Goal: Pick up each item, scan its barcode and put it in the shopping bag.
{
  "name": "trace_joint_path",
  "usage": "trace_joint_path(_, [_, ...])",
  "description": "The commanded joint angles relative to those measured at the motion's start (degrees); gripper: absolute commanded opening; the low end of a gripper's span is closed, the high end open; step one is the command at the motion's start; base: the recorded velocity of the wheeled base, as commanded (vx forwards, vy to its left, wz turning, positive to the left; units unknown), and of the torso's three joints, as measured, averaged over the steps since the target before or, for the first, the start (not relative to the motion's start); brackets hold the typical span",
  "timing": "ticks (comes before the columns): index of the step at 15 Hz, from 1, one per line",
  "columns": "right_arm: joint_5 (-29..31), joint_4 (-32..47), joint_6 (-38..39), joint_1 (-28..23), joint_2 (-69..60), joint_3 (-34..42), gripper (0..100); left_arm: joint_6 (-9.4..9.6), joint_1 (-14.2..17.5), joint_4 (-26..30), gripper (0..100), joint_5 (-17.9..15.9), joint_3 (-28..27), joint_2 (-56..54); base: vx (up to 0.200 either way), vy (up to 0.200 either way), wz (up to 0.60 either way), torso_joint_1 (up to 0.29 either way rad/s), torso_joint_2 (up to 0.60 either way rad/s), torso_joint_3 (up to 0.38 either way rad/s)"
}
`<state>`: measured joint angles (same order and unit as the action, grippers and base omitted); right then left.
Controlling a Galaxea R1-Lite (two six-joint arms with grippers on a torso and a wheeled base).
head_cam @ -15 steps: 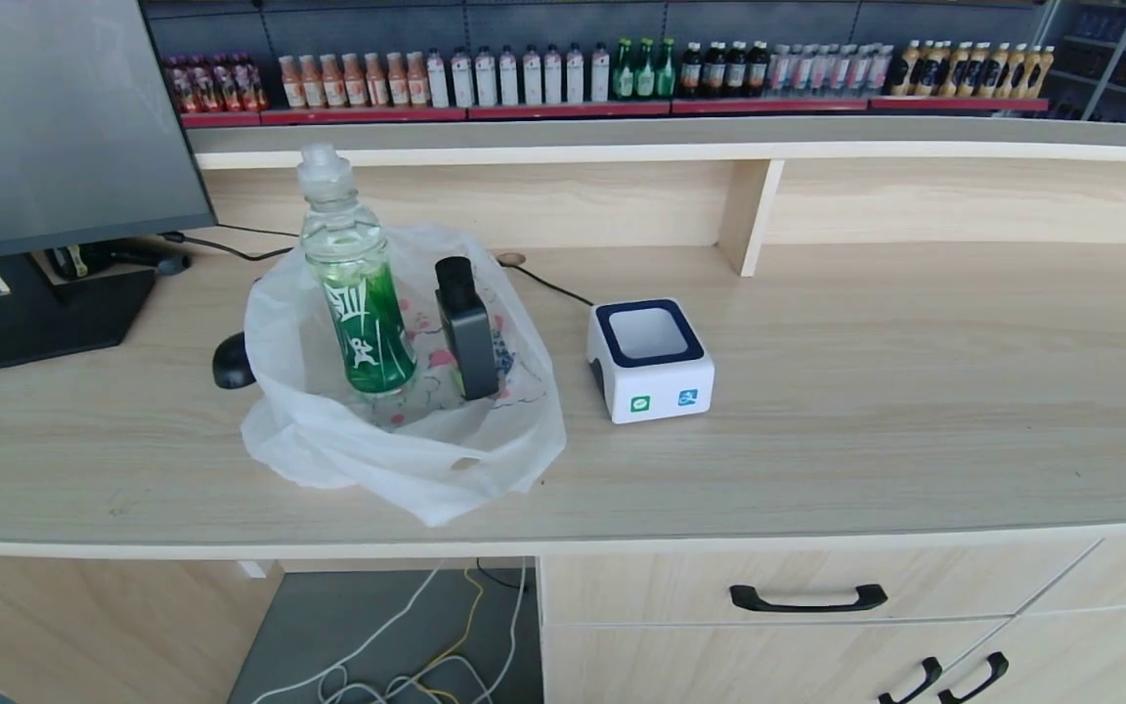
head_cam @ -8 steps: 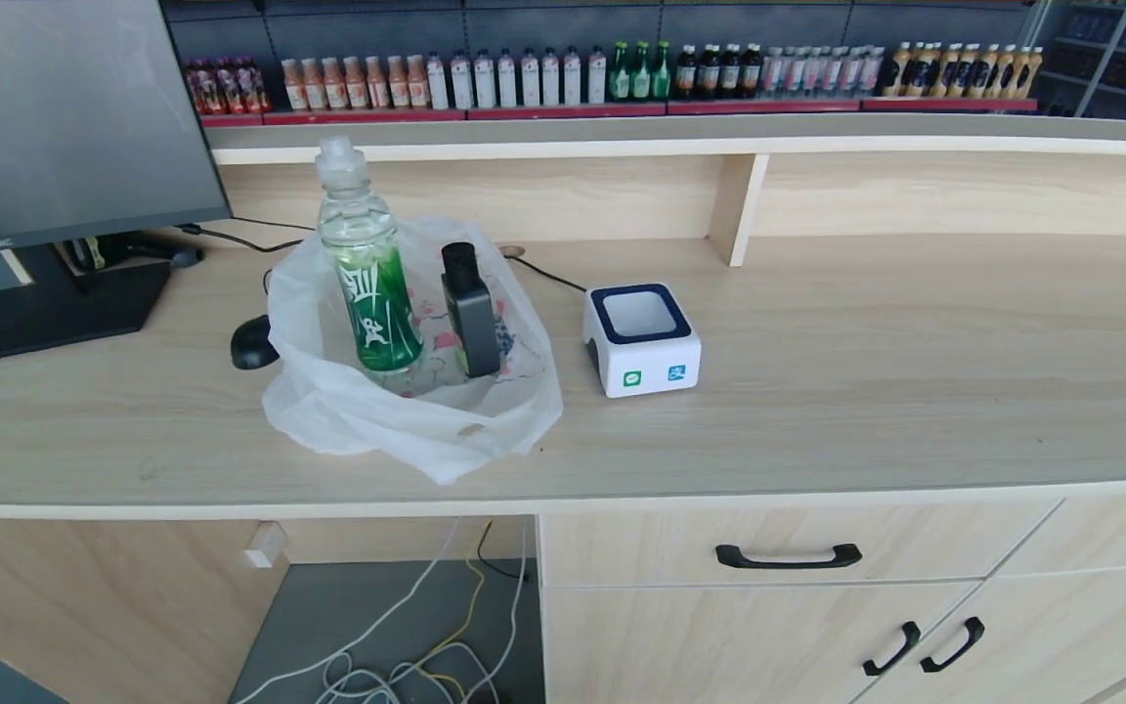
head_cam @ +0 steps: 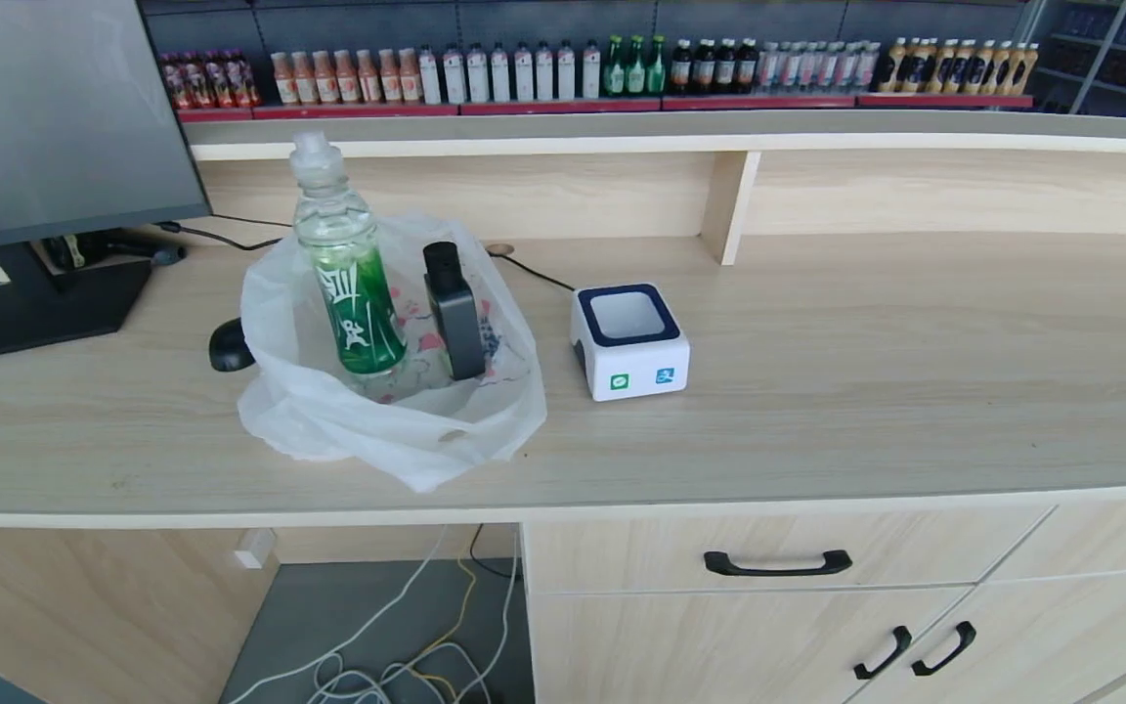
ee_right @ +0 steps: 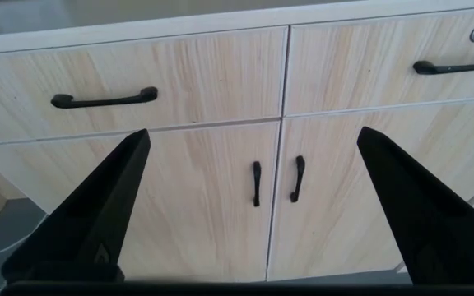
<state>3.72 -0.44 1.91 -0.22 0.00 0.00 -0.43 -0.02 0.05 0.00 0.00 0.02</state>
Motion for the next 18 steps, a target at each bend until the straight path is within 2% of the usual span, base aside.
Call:
trace_joint_path(1, [0.0, 0.0, 0.0, 0.0, 0.1, 0.0, 100, -0.01, 0.0, 0.0, 100, 0.0, 0.0, 0.0, 0.0, -0.2, 0.0, 0.017, 0.0, -0.002])
trace_joint_path(5, [0.0, 0.0, 0.0, 0.0, 0.1, 0.0, 100, -0.01, 0.0, 0.0, 100, 0.0, 0.0, 0.0, 0.0, -0.2, 0.0, 0.006, 0.0, 0.004])
trace_joint_path(18, [-0.4, 0.0, -0.9, 0.1, 0.2, 0.0, 100, 0.25, -0.1, 0.0, 100, 0.0, 0.0, 0.0, 0.0, 0.0, 0.0, 0.0, 0.0, 0.0])
